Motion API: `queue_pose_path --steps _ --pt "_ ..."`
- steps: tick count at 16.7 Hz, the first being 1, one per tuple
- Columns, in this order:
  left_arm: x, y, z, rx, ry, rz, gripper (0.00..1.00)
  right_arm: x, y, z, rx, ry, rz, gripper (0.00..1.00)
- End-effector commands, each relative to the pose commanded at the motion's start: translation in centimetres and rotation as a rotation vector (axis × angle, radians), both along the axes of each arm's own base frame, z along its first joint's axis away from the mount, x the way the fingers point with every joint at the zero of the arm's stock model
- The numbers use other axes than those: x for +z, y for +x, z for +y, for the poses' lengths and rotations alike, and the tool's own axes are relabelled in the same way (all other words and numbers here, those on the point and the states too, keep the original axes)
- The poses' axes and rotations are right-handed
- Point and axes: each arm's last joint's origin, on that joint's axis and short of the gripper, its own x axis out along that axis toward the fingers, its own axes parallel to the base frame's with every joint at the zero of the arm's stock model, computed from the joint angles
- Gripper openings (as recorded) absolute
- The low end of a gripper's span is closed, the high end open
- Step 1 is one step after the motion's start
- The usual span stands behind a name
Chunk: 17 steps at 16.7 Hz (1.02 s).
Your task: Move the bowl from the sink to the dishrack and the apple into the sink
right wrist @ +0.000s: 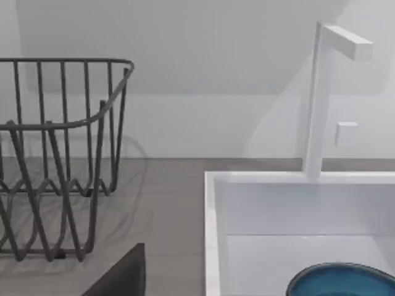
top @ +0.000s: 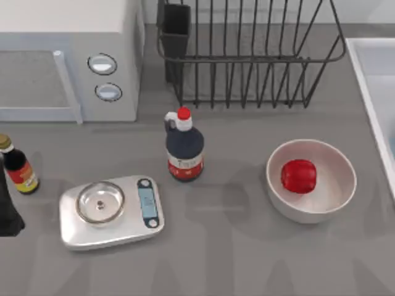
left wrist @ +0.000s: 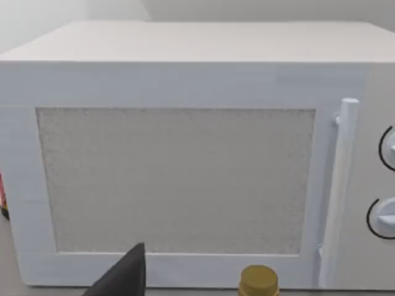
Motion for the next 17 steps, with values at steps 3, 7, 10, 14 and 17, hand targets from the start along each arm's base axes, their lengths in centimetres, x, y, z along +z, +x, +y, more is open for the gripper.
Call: queue_pose_path --steps 3,7,10,14,17 --pt "0.0 0.0 0.0 0.000 0.000 0.000 1.00 0.2 0.0 0.0 -0.001 -0.001 0.005 1.00" --pt "0.0 0.0 0.0 0.000 0.000 0.000 1.00 2.6 0.3 -0.2 -0.019 -0.020 0.084 1.00" --pt "0.0 0.0 0.0 0.000 0.000 0.000 1.00 6.0 1.5 -0.5 -0.041 -0.044 0.197 1.00" --pt "0.0 0.0 0.0 0.000 0.000 0.000 1.00 11.2 5.5 -1.5 -0.072 -0.077 0.402 1.00" --pt "0.0 0.0 0.0 0.000 0.000 0.000 1.00 14.3 10.6 -2.8 -0.088 -0.095 0.580 1.00"
